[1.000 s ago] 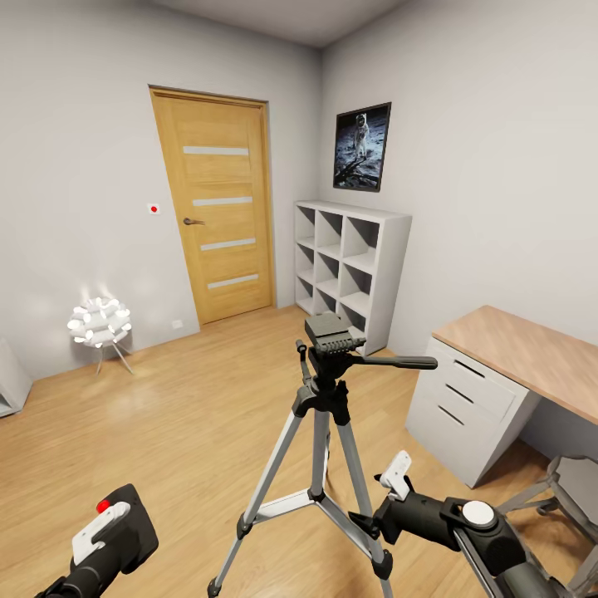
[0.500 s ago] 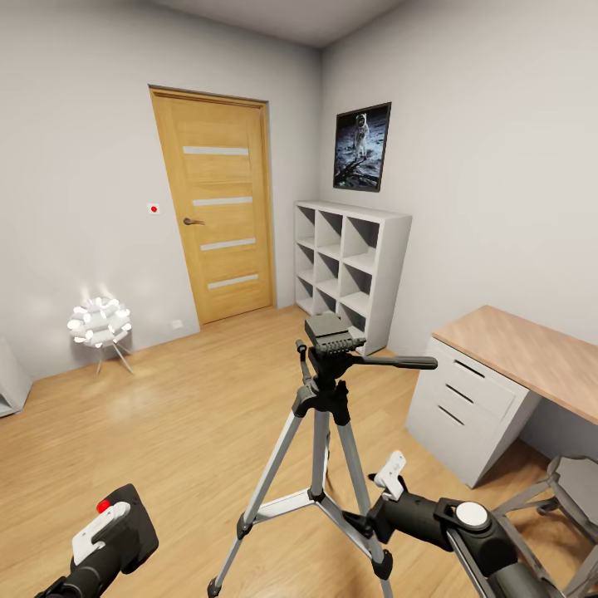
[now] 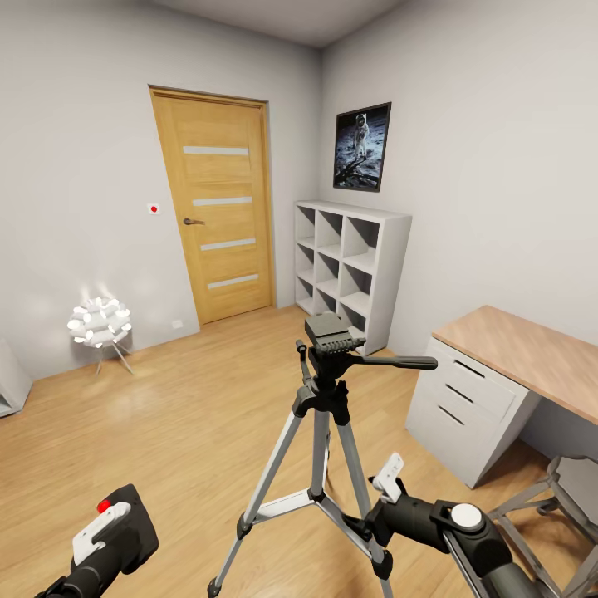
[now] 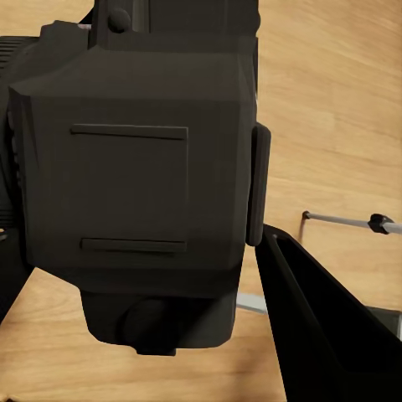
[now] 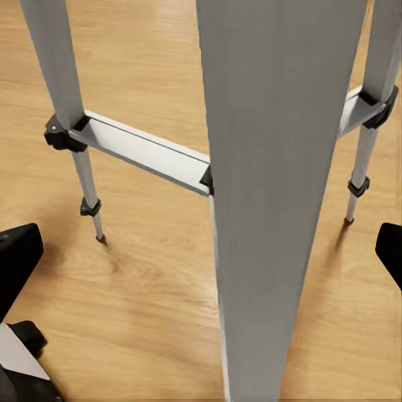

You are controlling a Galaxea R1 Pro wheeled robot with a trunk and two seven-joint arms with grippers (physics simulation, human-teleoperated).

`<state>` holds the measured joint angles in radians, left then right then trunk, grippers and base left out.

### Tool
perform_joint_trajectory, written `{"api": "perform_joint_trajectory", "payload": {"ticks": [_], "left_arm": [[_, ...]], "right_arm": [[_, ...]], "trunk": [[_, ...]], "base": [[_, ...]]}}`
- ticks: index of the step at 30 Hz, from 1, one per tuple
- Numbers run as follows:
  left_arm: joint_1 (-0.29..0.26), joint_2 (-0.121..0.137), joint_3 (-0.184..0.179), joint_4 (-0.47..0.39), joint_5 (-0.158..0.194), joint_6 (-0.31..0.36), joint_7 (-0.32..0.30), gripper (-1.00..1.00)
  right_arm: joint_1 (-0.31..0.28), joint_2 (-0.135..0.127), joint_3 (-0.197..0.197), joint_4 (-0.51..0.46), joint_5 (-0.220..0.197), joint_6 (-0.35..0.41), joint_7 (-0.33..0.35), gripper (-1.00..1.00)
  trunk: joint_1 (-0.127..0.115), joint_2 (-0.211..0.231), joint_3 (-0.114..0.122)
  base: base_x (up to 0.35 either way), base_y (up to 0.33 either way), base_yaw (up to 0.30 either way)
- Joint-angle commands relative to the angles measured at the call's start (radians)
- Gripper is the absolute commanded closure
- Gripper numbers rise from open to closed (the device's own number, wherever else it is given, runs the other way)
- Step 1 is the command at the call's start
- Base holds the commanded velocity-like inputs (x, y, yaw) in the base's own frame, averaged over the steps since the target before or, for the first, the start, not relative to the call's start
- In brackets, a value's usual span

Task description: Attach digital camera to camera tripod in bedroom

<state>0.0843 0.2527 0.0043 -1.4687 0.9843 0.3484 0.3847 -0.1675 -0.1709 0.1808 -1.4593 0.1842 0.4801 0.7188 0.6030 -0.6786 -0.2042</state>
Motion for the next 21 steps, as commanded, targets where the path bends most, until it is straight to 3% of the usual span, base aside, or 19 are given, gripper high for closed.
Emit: {"api": "perform_joint_trajectory", "payload": {"ticks": [1,21], "left_arm": [[0.000,0.000,0.000,-0.002,0.007,0.004,0.005,1.00],[0.000,-0.001,0.000,-0.002,0.007,0.004,0.005,1.00]], "right_arm": [[-0.006,0.000,0.000,0.009,0.011,0.000,0.004,-1.00],[-0.016,0.001,-0.005,0.031,0.015,-0.051,-0.006,-1.00]], "trunk": [[0.000,-0.001,-0.001],[0.000,-0.001,-0.001]], "base": [[0.000,0.000,0.000],[0.000,0.000,0.000]]}}
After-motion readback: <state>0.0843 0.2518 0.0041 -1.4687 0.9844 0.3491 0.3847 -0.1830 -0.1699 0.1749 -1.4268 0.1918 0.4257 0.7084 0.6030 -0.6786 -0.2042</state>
